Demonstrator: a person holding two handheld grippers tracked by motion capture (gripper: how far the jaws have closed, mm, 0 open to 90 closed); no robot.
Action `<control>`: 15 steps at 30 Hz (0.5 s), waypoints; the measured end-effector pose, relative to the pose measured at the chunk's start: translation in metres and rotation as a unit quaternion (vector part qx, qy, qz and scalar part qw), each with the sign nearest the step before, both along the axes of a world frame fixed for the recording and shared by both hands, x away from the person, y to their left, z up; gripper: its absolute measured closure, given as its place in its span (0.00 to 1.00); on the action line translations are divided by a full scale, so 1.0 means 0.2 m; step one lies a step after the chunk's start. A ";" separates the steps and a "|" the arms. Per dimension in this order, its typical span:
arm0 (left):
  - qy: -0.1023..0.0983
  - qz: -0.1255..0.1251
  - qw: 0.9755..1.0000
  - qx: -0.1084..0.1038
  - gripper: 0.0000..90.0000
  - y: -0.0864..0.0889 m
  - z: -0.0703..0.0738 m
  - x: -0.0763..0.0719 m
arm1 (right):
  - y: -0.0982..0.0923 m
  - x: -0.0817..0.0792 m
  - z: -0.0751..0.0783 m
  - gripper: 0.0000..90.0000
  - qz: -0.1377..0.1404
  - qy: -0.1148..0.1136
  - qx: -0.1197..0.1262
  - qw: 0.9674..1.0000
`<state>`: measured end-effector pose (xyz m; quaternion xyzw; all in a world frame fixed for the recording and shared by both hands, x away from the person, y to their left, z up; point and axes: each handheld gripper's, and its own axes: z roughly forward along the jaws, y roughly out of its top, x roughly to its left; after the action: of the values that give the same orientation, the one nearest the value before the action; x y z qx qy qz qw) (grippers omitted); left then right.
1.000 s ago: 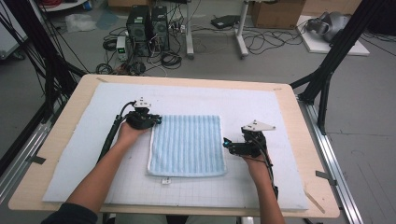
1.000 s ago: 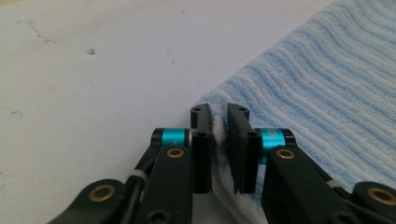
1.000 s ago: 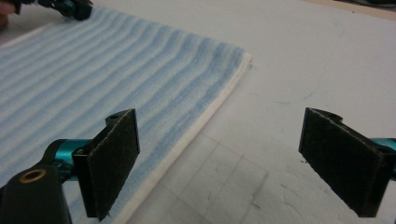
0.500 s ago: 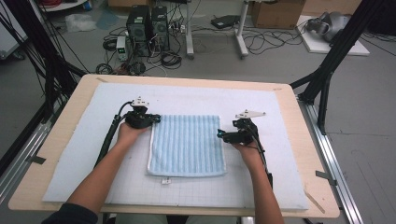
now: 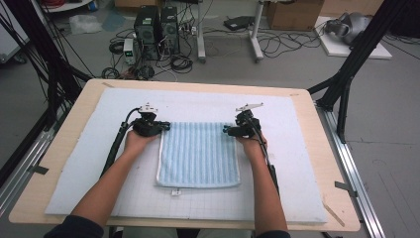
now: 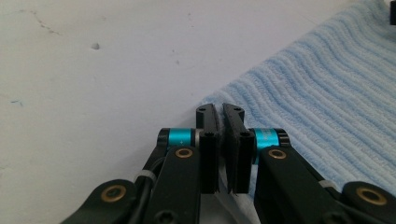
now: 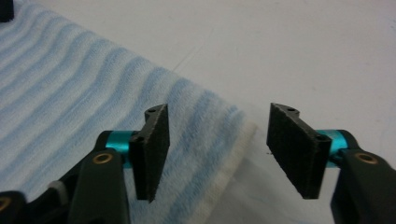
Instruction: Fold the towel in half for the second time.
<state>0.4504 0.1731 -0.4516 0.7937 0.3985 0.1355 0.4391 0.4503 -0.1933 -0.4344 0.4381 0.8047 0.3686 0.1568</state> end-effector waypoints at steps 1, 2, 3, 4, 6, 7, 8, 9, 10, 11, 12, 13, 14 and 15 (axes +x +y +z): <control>0.000 0.000 1.000 0.000 0.94 0.00 0.00 0.00 | 0.01 0.01 0.00 0.46 0.002 0.000 -0.002 1.000; 0.000 0.000 1.000 0.000 0.94 0.00 0.00 0.00 | 0.02 0.02 -0.01 0.47 0.004 0.004 -0.007 1.000; 0.000 0.000 1.000 -0.001 0.94 0.00 0.00 0.00 | 0.03 0.03 -0.02 0.47 0.006 0.007 -0.014 1.000; 0.001 0.001 1.000 -0.002 0.94 0.00 0.00 0.00 | 0.04 0.04 -0.03 0.49 0.008 0.013 -0.022 1.000; 0.002 0.001 1.000 -0.003 0.94 0.00 0.00 0.00 | 0.04 0.05 -0.04 0.53 0.006 0.013 -0.018 1.000; 0.003 0.000 1.000 -0.004 0.94 0.01 0.00 0.00 | 0.04 0.05 -0.04 0.58 0.005 0.016 -0.016 1.000; 0.004 0.001 1.000 -0.005 0.94 0.01 0.00 0.01 | 0.03 0.04 -0.04 0.67 0.008 0.017 -0.013 1.000; 0.005 0.004 1.000 -0.010 0.94 0.01 0.00 0.01 | 0.03 0.04 -0.04 0.76 0.014 0.023 -0.006 1.000; 0.009 0.006 1.000 -0.016 0.94 0.01 0.00 0.01 | 0.03 0.04 -0.03 0.84 0.022 0.032 0.003 0.999; 0.014 0.011 1.000 -0.025 0.95 0.02 0.00 0.01 | 0.04 0.04 -0.03 0.87 0.025 0.031 0.000 0.999; 0.017 0.016 0.999 -0.030 0.95 0.02 0.00 0.01 | 0.05 0.03 -0.02 0.89 0.028 0.027 -0.009 0.999; 0.021 0.023 0.999 -0.038 0.95 0.03 0.00 0.02 | 0.06 0.03 -0.02 0.90 0.029 0.025 -0.013 0.999; 0.022 0.026 0.999 -0.042 0.95 0.03 0.00 0.02 | 0.06 0.02 -0.02 0.91 0.030 0.020 -0.018 0.999; 0.019 0.032 0.998 -0.050 0.95 0.03 0.01 0.02 | 0.05 0.03 -0.01 0.91 0.029 0.015 -0.020 0.999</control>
<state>0.4549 0.1794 -0.4505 0.7601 0.4380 0.1144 0.4661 0.4555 -0.1823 -0.4370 0.4170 0.8263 0.3506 0.1427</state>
